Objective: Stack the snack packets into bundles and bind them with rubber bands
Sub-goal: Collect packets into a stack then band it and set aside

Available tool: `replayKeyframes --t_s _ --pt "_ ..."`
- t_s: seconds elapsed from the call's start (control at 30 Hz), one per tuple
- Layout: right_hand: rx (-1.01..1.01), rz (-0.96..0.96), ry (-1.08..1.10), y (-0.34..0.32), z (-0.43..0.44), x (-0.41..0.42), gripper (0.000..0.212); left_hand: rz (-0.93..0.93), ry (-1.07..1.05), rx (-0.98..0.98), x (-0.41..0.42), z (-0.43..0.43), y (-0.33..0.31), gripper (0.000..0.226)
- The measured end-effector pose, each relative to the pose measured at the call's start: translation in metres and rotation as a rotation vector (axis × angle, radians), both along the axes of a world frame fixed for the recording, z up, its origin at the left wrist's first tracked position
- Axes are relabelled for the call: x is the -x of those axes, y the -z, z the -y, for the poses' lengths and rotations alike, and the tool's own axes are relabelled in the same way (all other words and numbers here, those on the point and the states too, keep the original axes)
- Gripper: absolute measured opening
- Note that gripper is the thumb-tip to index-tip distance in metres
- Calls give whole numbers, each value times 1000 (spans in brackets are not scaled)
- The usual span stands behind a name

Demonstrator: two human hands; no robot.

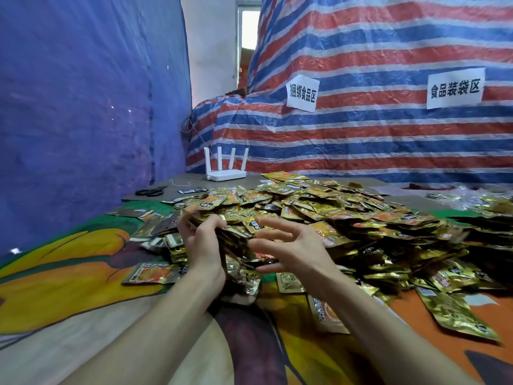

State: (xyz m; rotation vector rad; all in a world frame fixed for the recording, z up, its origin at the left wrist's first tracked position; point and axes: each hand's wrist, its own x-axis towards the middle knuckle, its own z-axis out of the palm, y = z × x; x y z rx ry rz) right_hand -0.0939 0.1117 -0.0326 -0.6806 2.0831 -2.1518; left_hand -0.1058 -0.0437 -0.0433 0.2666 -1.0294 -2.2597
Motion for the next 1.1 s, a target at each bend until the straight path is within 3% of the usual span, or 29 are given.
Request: replayKeyframes --t_s 0.13,0.3,0.57,0.73,0.9,1.0,1.07,1.1 --pt "-71 -116 76 6 23 -10 52 -89 -97 -77 -3 -2 -7 50" --pt "-102 -211 131 11 34 -15 64 -62 -99 -140 -4 3 -13 44" --pt "1 -154 57 11 36 -21 55 -52 -129 -166 -2 6 -15 40" --pt "65 -100 53 11 36 -22 60 -55 -118 -237 -1 14 -18 39" --pt "14 -220 116 9 37 -24 63 -25 184 -90 -5 -3 -9 38" --pt "18 -195 133 8 33 -22 59 22 403 -98 -10 -9 -6 37" --pt "-13 -165 113 8 28 -18 54 41 483 -47 -14 -12 -5 18" --pt "-24 -138 83 8 26 -16 51 20 503 -1 -14 -13 -4 25"
